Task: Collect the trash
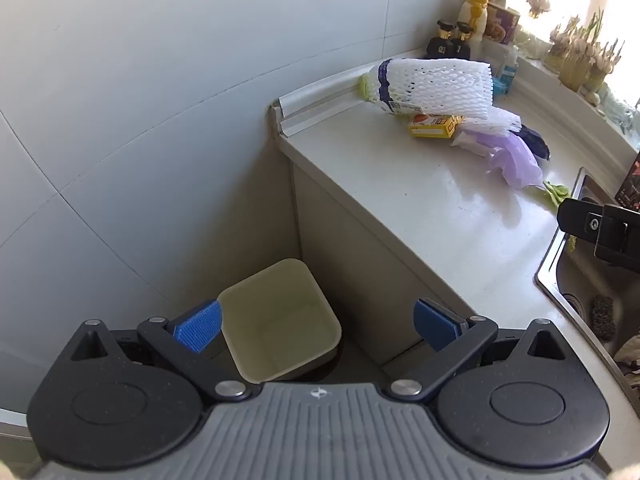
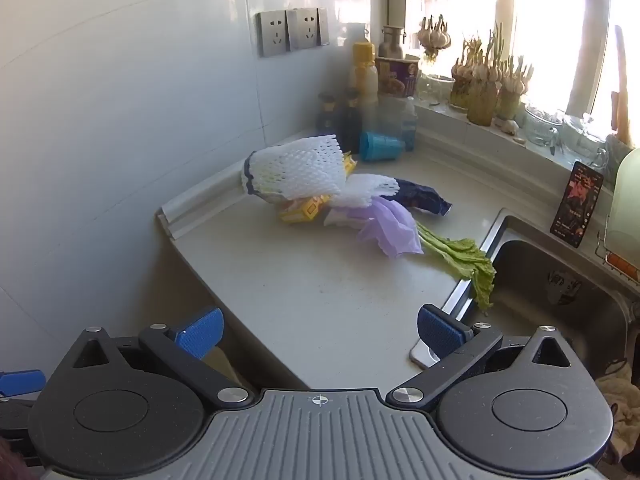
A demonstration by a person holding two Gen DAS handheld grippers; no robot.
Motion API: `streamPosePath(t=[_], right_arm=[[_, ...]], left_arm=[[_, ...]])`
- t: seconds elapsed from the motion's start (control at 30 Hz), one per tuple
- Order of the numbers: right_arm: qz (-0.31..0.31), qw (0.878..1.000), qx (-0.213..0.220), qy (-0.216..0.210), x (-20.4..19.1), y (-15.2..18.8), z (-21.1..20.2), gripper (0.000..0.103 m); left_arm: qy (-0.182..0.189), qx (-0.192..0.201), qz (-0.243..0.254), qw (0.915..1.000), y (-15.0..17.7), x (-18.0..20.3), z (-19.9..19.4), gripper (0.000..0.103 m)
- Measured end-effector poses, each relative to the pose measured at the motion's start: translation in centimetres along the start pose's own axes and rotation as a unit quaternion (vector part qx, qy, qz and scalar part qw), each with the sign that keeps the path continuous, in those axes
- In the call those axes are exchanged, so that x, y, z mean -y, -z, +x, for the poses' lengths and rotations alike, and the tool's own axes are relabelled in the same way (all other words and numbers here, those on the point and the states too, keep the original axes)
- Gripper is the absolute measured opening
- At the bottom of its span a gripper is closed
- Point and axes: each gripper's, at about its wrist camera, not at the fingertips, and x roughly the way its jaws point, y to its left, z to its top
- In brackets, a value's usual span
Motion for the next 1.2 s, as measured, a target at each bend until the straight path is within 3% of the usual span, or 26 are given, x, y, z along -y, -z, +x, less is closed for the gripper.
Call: streamPosePath(t=[0.73,1.2], right_arm=[[0.0,1.0,-0.015,-0.002,0.8,0.4,0.1,0.103],[-0.031,0.999,-0.037,-0.007,-0.1,0.4,0.5,0.103]], left_arm=[[0.015,-0.004,0.0,0.9999,-0.1,-0.2,-0.2,0.102],[0.002,-0.011,-0.002,0.9999,0.1,-0.5,0.4,0.102]])
